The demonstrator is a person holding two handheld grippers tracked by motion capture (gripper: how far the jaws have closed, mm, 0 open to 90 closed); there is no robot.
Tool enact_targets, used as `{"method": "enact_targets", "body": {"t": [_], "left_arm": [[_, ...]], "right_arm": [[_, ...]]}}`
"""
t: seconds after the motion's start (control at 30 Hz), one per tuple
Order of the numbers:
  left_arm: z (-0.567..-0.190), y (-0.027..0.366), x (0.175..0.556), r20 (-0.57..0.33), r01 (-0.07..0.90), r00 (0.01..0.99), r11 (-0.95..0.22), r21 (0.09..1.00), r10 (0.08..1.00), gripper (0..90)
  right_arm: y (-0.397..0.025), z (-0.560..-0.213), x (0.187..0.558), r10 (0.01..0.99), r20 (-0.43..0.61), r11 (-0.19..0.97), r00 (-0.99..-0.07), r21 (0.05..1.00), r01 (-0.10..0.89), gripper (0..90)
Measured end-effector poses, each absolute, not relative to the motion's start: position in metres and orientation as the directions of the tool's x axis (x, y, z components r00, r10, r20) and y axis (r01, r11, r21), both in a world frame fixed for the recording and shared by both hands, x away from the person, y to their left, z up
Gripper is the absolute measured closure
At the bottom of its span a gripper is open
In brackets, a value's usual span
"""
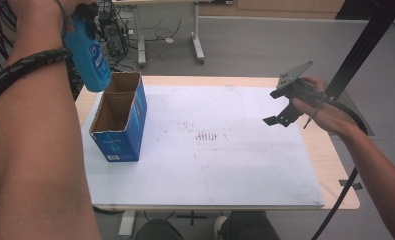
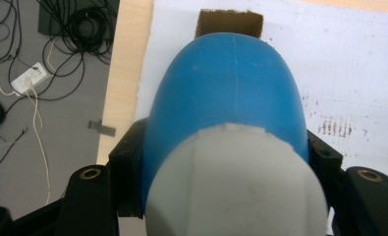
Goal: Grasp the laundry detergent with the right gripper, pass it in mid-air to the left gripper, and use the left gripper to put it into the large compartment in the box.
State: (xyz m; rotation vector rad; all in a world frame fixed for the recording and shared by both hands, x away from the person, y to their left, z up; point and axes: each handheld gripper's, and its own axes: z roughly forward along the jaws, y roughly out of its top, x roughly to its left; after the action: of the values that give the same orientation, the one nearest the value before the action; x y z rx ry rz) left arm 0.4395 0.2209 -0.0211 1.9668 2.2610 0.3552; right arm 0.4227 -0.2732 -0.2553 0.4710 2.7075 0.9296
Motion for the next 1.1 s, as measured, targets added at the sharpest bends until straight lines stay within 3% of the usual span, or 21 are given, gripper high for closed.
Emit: {"method": "enact_targets", "body": {"t": [1.1], "left_arm": [[-0.054,0.232,0.446,0.051,0.965,-0.157,0.142,0.222,0.986,36.9]], "right_arm": [[-0.262,-0.256,0.423,0.347,-0.111,0.762,-0.931,0.612,0.211,0.2]]}}
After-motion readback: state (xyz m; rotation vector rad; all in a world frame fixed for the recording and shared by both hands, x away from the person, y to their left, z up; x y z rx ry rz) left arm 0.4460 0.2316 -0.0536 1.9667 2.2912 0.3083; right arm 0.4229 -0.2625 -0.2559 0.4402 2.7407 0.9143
